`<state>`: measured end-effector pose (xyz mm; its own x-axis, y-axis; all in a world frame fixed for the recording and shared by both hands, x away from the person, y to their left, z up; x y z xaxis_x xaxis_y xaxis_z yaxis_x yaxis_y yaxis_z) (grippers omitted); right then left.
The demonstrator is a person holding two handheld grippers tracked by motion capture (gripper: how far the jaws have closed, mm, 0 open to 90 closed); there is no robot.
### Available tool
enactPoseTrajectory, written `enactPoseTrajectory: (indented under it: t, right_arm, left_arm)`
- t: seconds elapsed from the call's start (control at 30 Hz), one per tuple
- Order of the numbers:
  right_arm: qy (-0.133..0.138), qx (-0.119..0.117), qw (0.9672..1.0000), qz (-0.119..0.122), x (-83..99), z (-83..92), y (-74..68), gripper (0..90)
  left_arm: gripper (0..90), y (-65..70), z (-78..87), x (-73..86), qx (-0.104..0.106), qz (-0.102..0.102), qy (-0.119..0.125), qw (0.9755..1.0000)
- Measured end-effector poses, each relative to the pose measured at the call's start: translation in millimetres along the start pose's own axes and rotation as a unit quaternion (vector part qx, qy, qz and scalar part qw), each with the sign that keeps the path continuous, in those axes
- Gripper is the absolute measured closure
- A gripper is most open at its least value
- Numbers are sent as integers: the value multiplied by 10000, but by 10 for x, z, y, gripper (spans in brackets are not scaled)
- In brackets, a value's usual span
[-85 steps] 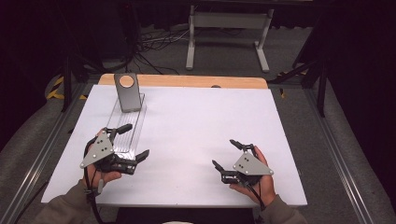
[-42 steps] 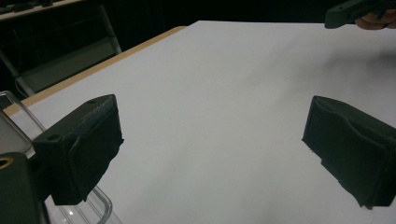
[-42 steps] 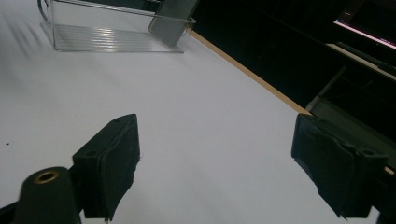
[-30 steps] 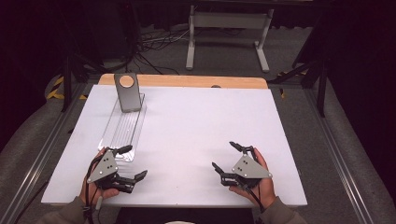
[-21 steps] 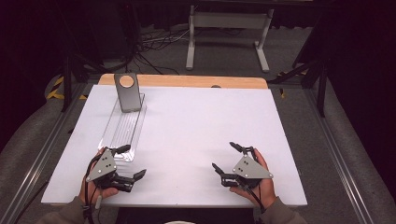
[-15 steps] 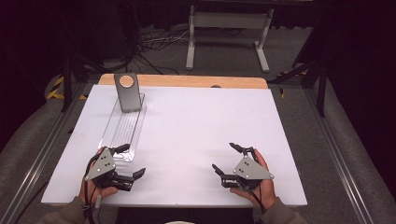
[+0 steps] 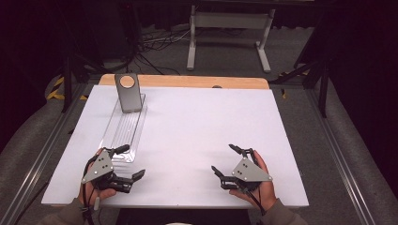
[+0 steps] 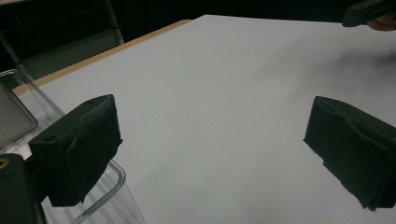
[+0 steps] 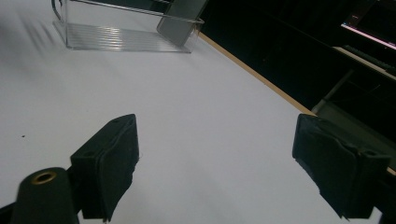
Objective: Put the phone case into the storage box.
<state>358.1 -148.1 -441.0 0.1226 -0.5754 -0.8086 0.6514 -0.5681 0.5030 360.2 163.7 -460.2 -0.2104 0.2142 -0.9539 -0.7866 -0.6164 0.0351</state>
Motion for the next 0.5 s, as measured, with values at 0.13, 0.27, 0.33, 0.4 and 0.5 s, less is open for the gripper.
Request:
enactPoseTrajectory:
  t: [0.13, 0.27, 0.33, 0.4, 0.5]
  right_arm:
    - [-5, 3, 10000, -5, 8, -3, 1, 156]
    - [2, 21, 10000, -42, 13, 8, 10, 156]
    - [-17, 18, 10000, -54, 23, 12, 7, 156]
    - [-13, 24, 10000, -44, 22, 13, 7, 156]
    - [-6, 17, 10000, -31, 16, 8, 6, 156]
  left_arm:
    - [40, -18, -19, 0, -33, -4, 0, 10000]
    - [41, -26, -34, -8, -32, 4, 3, 10000]
    - [41, -23, -38, -10, -27, 2, 10, 10000]
    - [41, -20, -35, -7, -22, -19, -8, 10000]
    - [41, -20, -28, -8, -21, -13, -1, 10000]
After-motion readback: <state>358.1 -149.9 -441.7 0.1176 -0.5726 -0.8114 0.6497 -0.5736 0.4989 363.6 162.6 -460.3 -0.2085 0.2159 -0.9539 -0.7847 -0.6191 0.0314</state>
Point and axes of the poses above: each handheld gripper's, and its own axes: z roughly backward along the jaws, x roughly out of its underside, y roughly to its right, the point moved 8 cm from there along -z, roughly forward along the jaws, and after that the axes turned 8 degrees about z, right-handed, at the moved point
